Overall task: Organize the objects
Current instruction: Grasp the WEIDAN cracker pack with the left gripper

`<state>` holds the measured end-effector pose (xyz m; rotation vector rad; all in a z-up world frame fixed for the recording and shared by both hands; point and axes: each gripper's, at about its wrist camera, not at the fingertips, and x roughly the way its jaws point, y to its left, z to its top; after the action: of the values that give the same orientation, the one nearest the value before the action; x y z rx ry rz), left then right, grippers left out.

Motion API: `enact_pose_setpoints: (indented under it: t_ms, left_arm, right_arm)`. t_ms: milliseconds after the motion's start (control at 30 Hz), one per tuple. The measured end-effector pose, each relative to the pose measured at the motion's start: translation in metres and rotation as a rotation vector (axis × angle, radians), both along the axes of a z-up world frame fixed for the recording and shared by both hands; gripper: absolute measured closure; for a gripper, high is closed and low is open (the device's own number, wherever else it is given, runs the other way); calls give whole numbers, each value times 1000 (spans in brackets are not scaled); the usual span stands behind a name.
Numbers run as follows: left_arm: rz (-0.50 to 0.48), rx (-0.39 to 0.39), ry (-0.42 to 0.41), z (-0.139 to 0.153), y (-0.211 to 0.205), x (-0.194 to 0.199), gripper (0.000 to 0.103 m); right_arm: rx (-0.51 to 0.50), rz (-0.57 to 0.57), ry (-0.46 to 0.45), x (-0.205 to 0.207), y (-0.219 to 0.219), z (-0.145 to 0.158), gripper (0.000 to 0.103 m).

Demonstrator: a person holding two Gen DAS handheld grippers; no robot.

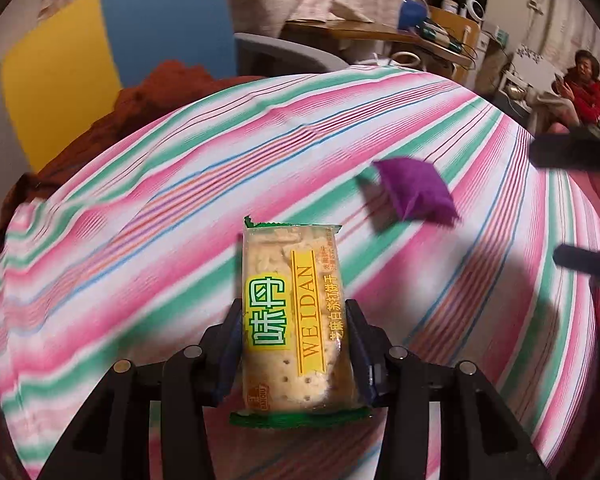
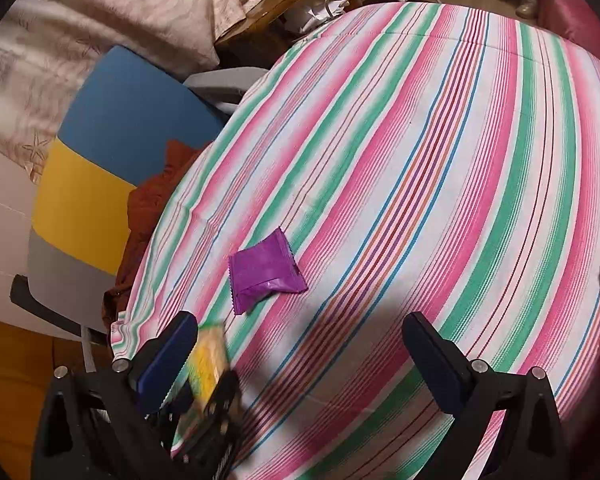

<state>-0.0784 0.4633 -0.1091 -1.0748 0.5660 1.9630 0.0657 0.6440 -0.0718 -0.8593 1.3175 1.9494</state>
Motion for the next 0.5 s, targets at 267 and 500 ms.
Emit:
enact_pose_setpoints:
  t_ms: [267, 500]
  left_arm:
    - [118, 57, 34, -1, -79, 33, 55]
    - [124, 81, 19, -1, -87, 33, 55]
  right_arm:
    - [53, 101, -87, -17, -12, -3, 0]
    - [100, 198, -163, -33, -26, -9, 0]
